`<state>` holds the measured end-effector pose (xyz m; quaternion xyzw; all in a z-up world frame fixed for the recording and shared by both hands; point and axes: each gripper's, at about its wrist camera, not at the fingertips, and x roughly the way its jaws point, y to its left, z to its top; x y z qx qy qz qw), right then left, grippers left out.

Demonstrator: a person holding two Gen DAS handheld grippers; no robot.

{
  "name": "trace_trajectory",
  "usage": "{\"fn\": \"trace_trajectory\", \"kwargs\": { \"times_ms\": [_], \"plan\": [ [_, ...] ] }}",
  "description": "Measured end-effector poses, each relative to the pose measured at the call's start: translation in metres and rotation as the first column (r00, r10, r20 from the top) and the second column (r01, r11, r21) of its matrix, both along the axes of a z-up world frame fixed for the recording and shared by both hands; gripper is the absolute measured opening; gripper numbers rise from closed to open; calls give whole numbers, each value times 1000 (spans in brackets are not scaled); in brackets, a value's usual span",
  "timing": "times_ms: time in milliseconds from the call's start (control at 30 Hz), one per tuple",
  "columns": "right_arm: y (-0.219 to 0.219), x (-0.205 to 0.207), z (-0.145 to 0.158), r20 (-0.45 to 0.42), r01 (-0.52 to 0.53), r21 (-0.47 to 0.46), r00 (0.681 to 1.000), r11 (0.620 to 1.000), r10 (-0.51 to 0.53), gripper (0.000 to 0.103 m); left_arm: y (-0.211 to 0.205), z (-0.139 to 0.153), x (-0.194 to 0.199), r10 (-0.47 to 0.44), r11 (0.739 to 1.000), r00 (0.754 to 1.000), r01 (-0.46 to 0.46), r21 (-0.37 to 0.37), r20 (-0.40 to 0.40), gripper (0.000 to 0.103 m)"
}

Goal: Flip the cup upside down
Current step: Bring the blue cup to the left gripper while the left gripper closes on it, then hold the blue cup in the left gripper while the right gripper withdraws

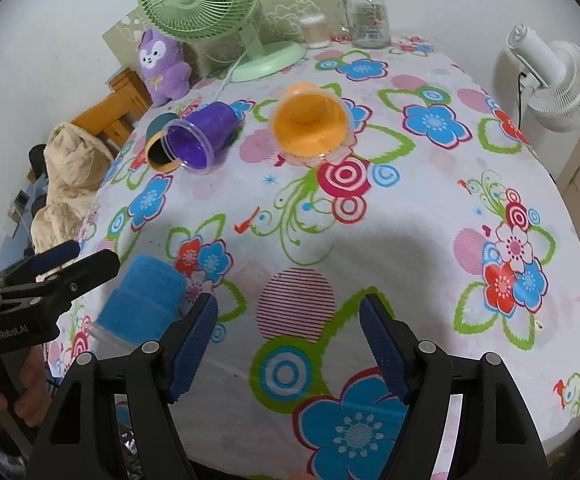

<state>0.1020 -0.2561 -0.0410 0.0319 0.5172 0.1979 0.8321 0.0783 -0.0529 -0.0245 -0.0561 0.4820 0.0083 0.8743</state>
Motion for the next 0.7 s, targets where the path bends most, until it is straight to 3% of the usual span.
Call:
{"fn": "trace_trajectory", "kwargs": {
  "times_ms": [300, 700],
  "plan": [
    [-9, 2, -6, -14, 24, 6, 1000, 1000, -24, 76, -15, -8, 26, -105, 994, 988, 109, 30, -110, 103],
    [-11, 8, -13, -32, 20, 10, 999, 1000, -19, 76, -14, -19, 40, -101, 993, 981, 109, 43, -166, 103]
  ]
}}
